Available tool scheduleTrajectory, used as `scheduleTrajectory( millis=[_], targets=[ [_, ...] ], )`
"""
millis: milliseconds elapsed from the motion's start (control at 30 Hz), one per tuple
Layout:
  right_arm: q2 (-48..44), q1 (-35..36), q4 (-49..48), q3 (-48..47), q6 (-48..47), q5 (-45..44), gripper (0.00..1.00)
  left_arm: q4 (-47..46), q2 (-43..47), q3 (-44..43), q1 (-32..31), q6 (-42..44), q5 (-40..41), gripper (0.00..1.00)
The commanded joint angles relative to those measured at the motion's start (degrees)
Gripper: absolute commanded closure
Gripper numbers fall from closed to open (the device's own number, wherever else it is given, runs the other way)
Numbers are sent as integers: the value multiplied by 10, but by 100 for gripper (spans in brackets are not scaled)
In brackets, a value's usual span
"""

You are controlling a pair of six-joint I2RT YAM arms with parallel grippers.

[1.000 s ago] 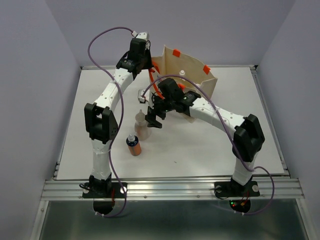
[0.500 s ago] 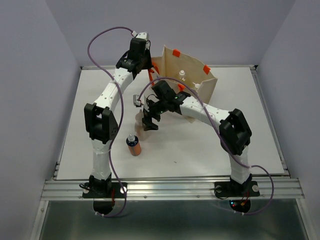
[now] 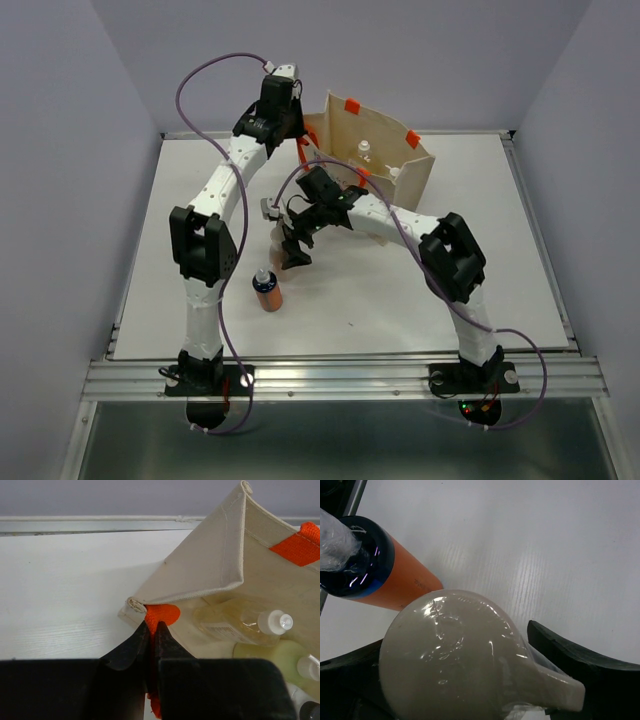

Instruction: Place the personal care products into the canvas bag

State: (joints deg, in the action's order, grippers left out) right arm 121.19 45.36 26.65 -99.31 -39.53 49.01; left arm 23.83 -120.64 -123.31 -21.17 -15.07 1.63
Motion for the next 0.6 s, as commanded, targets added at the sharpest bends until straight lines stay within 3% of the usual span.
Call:
scheduleTrajectory(
  millis=[0, 67, 167, 200, 300, 367, 400, 567],
  targets=[
    [11, 0, -17, -39, 2, 42, 16, -24, 2, -38, 1, 14, 12, 100],
    [12, 0, -19, -38, 6, 42, 32, -26, 1, -36, 1, 13, 10, 100],
    [9, 0, -18, -35, 6, 43, 47, -27, -1, -36, 1, 13, 9, 100],
    [7, 0, -18, -35, 6, 42, 58, -28, -2, -36, 1, 14, 9, 100],
    [0, 0, -19, -35, 10, 25, 78, -28, -2, -41, 1, 15, 9, 100],
    [-9, 0, -18, -35, 14, 18, 88, -27, -3, -43, 1, 16, 9, 100],
    [-16, 0, -20, -35, 15, 5, 99, -27, -1, -44, 1, 15, 11, 100],
    [-80, 0, -70, -39, 100, -74, 99, -27, 1, -45, 1, 17, 11, 100]
  ],
)
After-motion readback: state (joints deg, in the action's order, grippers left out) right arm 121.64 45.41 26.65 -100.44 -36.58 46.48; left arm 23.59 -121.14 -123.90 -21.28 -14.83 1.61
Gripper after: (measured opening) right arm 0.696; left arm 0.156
